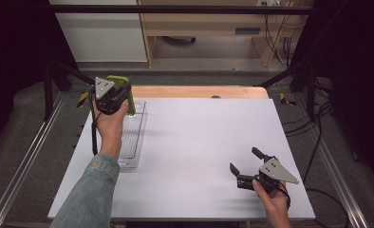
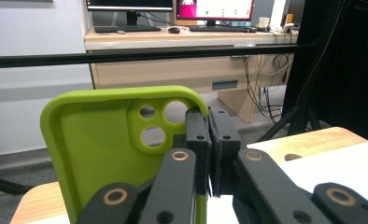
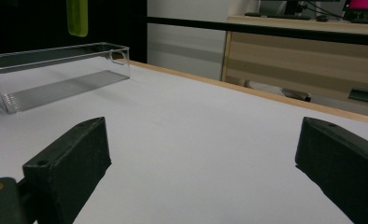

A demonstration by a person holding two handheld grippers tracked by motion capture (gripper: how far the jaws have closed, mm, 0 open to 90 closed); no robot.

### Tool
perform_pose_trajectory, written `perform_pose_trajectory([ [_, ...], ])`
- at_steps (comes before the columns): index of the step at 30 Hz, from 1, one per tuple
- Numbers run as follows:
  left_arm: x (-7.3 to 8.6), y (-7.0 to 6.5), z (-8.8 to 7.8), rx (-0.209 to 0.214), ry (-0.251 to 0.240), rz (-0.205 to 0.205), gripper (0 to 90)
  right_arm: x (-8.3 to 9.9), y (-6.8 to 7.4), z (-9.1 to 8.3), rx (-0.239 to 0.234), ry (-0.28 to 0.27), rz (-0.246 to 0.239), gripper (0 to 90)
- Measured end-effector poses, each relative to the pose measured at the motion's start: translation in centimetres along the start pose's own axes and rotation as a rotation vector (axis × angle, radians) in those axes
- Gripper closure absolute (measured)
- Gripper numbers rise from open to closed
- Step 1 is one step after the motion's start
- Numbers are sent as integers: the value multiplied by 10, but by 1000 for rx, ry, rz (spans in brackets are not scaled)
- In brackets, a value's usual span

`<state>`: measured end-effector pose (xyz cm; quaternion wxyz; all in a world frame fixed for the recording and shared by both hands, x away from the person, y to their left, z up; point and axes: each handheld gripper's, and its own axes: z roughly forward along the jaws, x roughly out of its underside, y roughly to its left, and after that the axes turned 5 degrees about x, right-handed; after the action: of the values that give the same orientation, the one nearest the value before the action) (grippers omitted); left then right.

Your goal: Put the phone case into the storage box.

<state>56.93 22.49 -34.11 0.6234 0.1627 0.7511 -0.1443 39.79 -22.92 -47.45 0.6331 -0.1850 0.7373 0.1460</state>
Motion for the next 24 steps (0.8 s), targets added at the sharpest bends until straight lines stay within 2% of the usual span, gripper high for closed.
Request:
perform_pose_trajectory([
  [15, 6, 0, 9, -8, 23, -18, 876, 0, -4, -1, 10, -6, -19, 32],
  [24, 14, 6, 20, -11, 39, -31, 876, 1, -3, -1, 5, -7, -23, 33],
])
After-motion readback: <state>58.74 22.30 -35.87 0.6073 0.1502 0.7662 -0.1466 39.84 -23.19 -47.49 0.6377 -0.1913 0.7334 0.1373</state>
